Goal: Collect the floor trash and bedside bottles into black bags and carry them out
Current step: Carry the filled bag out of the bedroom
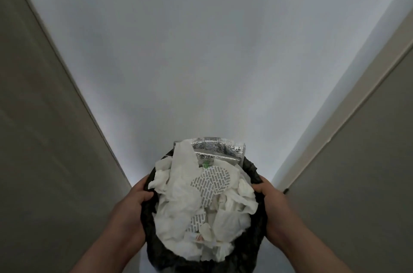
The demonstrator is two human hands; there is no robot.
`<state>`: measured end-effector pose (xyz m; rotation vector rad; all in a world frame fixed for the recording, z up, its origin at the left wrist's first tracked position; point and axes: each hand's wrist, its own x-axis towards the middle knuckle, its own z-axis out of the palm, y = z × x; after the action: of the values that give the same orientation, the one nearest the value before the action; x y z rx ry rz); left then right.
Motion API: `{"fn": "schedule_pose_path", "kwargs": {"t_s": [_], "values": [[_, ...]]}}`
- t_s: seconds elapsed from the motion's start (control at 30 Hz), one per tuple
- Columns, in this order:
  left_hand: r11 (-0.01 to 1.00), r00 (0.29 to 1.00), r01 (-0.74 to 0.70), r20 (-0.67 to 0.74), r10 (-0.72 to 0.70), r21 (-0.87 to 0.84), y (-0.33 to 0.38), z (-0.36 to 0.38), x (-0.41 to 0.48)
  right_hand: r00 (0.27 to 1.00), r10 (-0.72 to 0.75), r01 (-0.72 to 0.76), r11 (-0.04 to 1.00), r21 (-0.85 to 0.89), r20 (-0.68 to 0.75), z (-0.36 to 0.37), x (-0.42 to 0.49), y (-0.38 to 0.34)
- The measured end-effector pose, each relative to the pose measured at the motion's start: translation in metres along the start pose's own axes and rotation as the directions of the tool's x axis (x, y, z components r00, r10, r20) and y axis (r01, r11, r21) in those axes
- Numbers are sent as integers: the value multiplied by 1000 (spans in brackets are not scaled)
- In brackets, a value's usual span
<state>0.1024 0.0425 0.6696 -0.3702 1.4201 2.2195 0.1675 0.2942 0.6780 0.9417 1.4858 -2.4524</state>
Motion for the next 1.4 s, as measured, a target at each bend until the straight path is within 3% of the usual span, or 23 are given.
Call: {"fn": "schedule_pose_path", "kwargs": {"t_s": [0.27,0.4,0.57,0.77,1.03,1.4], "values": [[983,964,37,-265,12,178,-46,-4,89,995,98,-87,953,-291,22,-21,127,1],[973,944,120,-326,-51,196,-90,-29,125,976,216,-185,892,-412,30,-29,183,32],[958,892,256,-413,-183,127,-164,-86,171,943,323,-316,797,-515,-79,-47,251,116],[917,832,369,-493,-253,153,-268,-172,244,901,407,-416,712,-566,-152,-73,349,249],[910,764,361,-624,-163,204,-368,-291,348,902,412,-407,720,-562,-124,-65,474,399],[863,686,395,-726,-50,314,-417,-369,447,904,423,-385,735,-558,-67,-43,581,488]]}}
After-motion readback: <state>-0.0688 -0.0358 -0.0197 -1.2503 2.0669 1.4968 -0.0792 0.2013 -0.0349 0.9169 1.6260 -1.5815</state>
